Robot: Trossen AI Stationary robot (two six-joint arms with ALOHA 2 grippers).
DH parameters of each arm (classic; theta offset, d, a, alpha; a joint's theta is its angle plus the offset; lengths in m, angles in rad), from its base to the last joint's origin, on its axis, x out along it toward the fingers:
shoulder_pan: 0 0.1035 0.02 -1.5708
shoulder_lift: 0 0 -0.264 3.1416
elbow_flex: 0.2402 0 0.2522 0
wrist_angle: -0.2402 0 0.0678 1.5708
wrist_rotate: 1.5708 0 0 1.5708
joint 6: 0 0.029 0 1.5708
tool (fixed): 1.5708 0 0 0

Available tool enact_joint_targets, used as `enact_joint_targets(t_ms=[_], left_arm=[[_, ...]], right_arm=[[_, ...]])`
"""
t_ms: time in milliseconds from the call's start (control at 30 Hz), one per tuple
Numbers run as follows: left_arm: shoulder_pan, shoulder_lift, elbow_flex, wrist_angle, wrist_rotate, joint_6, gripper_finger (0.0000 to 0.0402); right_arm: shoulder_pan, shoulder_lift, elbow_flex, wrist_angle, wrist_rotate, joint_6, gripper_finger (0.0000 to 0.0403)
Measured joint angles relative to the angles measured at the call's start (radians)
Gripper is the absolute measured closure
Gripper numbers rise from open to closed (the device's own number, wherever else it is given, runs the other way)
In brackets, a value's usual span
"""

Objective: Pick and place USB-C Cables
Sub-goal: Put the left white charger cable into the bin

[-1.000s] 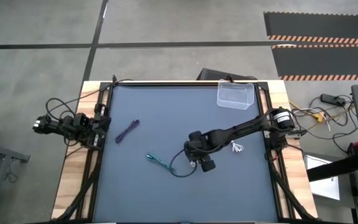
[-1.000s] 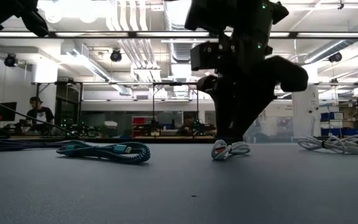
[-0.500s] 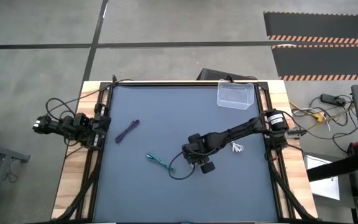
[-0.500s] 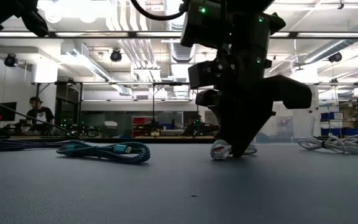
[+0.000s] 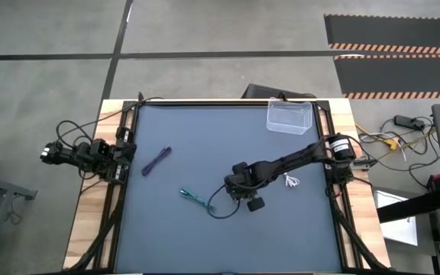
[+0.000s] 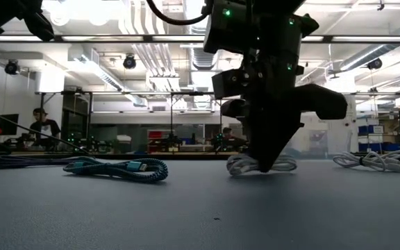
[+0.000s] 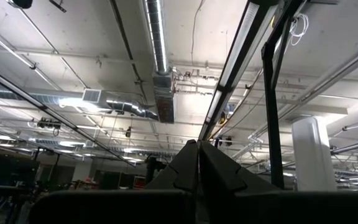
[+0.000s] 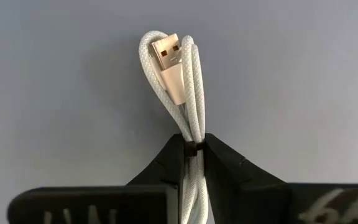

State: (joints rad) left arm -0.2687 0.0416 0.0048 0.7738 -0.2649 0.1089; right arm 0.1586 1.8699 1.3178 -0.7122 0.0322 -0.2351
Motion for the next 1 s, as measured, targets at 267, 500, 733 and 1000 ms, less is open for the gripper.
enact_joint_targets(t_ms=[267,500,733,1000], left_arm=[[0.0,0.0,0.0,0.0,0.0,0.0,0.0402],[0.0,0.0,0.0,0.0,0.0,0.0,0.0402],[0.0,0.0,0.0,0.0,0.0,0.0,0.0402],[0.0,0.0,0.0,0.0,0.0,0.0,0.0402]], right_arm=[[-0.073,-0.087,0.0,-0.091,0.041,0.033,0.0371],[-0.212,-0.217,0.0,-0.165,0.112,0.034,0.0371],[-0.418,-0.34,0.001,-0.222,0.129,0.029,0.0371],[-0.683,-0.411,0.002,-0.295,0.129,-0.057,0.0371]])
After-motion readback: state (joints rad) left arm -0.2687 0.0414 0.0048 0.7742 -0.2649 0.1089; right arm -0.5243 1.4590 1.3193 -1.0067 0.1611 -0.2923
